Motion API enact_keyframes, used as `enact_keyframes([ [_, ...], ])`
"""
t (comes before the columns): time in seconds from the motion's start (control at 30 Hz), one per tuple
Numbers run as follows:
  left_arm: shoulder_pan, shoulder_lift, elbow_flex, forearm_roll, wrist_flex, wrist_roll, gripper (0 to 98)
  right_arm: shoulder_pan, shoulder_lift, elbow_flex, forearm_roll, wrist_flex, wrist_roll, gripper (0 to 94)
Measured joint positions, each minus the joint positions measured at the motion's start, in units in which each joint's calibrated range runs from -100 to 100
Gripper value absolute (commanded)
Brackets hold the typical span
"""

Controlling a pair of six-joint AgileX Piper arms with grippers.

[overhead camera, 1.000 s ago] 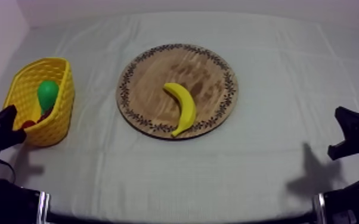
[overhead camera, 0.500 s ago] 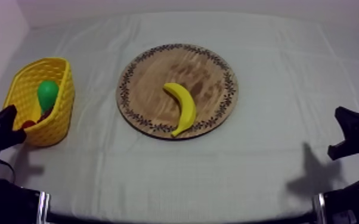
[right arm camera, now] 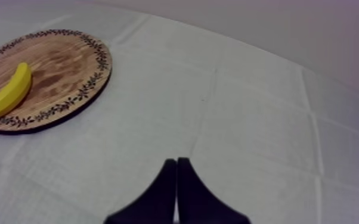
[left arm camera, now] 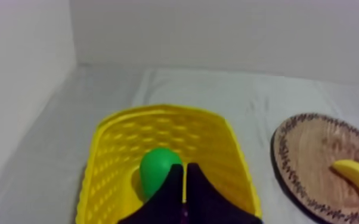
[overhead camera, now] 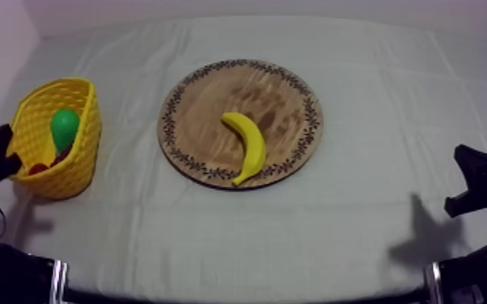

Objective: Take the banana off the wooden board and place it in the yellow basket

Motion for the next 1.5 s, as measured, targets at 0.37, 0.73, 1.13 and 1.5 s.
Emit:
enact_keyframes([
  [0.37, 2.20, 15.15, -18.80, -2.01, 3.17, 2.53, 0.0, 0.00, 0.00, 0.00, 0.00, 0.07, 0.00, 0.3],
  [0.73, 6.49, 33.39, -45.34, -2.29, 13.57, 3.95, 0.0, 0.00, 0.00, 0.00, 0.00, 0.07, 0.00, 0.3],
  [1.13, 14.40, 53.29, -74.59, -5.09, 25.74, 7.43, 0.0, 0.00, 0.00, 0.00, 0.00, 0.07, -0.08, 0.3],
  [1.5, 22.19, 66.40, -93.04, -6.71, 37.55, 11.94, 0.0, 0.00, 0.00, 0.00, 0.00, 0.07, 0.03, 0.3],
])
